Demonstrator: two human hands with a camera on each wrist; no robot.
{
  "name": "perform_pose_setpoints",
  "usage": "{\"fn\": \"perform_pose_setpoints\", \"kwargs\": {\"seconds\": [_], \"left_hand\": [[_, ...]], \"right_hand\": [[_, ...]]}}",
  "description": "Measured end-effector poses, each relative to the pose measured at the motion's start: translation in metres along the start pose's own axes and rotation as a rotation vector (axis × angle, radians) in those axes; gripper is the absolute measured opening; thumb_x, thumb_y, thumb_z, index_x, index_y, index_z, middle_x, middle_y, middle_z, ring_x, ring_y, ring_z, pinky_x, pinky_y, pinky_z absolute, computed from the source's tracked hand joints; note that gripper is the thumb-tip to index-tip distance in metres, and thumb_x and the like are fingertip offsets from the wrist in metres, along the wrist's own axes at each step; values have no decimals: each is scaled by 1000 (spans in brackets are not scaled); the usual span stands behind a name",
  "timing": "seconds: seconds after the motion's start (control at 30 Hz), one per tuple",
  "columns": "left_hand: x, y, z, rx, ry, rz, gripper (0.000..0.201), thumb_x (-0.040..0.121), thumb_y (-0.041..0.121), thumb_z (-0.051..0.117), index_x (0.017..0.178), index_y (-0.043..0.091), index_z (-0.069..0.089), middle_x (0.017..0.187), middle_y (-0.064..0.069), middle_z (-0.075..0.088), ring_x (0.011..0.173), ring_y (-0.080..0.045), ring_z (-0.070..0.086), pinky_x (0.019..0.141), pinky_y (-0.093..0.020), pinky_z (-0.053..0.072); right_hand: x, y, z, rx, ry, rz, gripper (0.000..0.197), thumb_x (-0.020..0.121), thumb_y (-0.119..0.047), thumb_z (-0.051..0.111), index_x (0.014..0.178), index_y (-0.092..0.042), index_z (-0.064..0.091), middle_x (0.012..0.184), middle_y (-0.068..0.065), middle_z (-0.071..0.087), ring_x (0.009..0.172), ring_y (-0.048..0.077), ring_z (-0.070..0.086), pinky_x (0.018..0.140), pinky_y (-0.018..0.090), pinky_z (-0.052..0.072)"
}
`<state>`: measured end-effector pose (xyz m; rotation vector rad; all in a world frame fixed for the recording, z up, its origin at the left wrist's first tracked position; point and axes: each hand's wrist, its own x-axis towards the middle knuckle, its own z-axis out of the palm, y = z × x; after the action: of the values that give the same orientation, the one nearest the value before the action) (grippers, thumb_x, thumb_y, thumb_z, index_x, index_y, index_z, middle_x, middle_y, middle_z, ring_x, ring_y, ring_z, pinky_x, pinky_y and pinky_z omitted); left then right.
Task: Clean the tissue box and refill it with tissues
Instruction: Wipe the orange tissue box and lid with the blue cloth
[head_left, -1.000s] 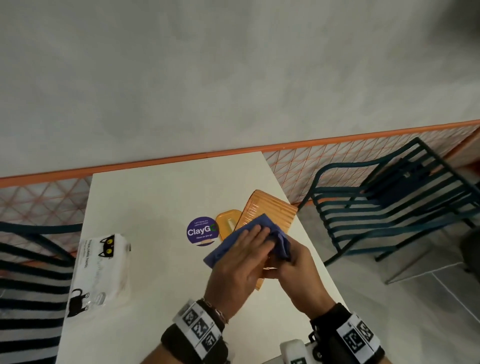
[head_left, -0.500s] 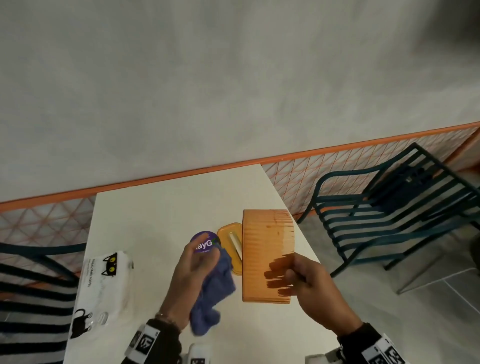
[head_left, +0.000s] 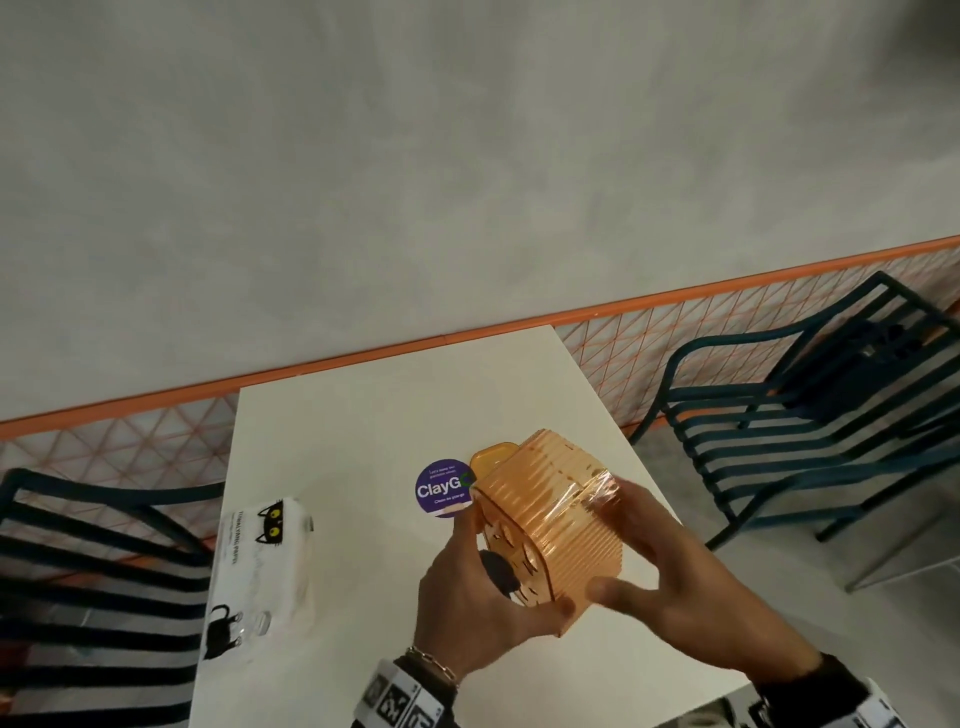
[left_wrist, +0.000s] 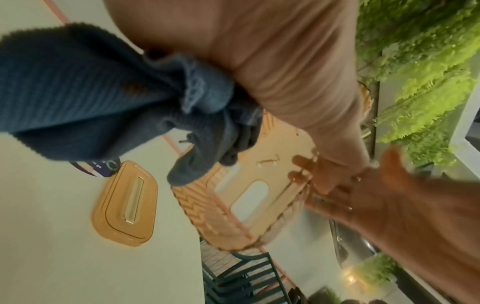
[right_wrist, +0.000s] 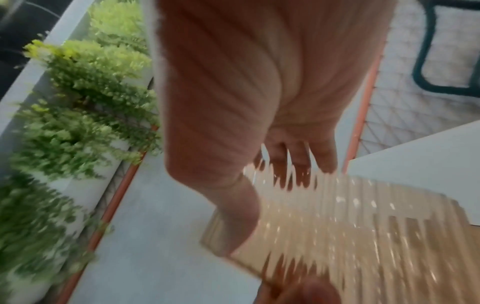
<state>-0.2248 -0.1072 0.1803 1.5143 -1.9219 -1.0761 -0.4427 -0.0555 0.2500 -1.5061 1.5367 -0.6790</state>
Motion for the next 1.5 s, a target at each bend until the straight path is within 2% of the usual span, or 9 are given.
{"fn": "perform_pose_setpoints", "kwargs": {"seconds": [0.1, 0.37, 0.5, 0.57, 0.67, 0.9, 1.13, 1.3, 1.5], "left_hand": [[-2, 6, 8, 24, 70, -63, 124, 40, 97, 67, 142, 40, 24, 128, 20, 62, 114, -5, 63, 96, -23, 52], [-11, 3, -23, 39, -16, -203, 151, 39, 84, 82, 158, 38, 0, 134, 33, 45, 122, -2, 57, 101, -27, 51], [-13, -9, -68, -607, 172, -289, 63, 73, 16, 89, 125, 37, 61, 113, 16, 72, 104, -9, 69, 76, -25, 55], [-13, 11, -81, -810, 162, -168, 52, 77, 1, 80, 121, 27, 70, 97, 7, 76, 79, -8, 71, 62, -19, 54], [-14, 56, -72, -725, 137, 172, 49, 93, 6, 69, 134, 30, 62, 119, 12, 74, 97, -3, 73, 72, -16, 57], [19, 61, 8, 212, 206, 783, 40, 101, 24, 61, 140, 14, 62, 151, 5, 54, 138, -19, 49, 111, -39, 45], [29, 49, 19, -52, 234, 429, 46, 103, 40, 49, 149, 34, 47, 155, 17, 47, 145, -5, 40, 110, -36, 49], [21, 49, 23, 83, 175, 663, 40, 102, 27, 58, 141, 20, 60, 152, 10, 52, 148, -11, 37, 115, -29, 42], [39, 35, -1, -169, 314, 272, 39, 104, 34, 51, 142, 43, 50, 106, 11, 74, 95, -10, 73, 76, -16, 59]], "right_hand": [[3, -24, 19, -159, 140, 49, 134, 47, -78, 86, 151, -48, 7, 143, -36, 26, 128, -7, 35, 108, 21, 32], [21, -3, 28, -168, 477, -7, 102, 48, -53, 93, 132, -37, 36, 122, -23, 50, 109, 0, 52, 80, 9, 41], [24, 1, 18, -273, 507, -64, 102, 47, -55, 91, 133, -35, 40, 122, -22, 50, 108, 0, 48, 86, 20, 45], [27, 3, 20, -329, 508, -88, 105, 47, -57, 91, 136, -34, 40, 125, -20, 52, 109, 3, 50, 86, 25, 49], [30, -2, 24, -369, 510, -121, 106, 46, -56, 91, 137, -29, 45, 126, -15, 58, 109, 6, 54, 86, 27, 49], [32, -8, 22, -310, 485, -276, 63, 71, -46, 72, 128, -24, 59, 108, -26, 57, 96, -13, 55, 83, 7, 44], [29, -2, 18, -412, 421, -245, 95, 53, -67, 84, 134, -27, 54, 115, -18, 62, 98, -2, 53, 83, 19, 47], [31, -2, 21, -357, 420, -270, 79, 63, -51, 84, 130, -21, 57, 107, -14, 63, 90, 3, 59, 77, 21, 52], [27, 1, 19, -382, 386, -222, 92, 42, -50, 88, 124, -31, 49, 107, -25, 51, 95, -4, 53, 65, 12, 41]]}}
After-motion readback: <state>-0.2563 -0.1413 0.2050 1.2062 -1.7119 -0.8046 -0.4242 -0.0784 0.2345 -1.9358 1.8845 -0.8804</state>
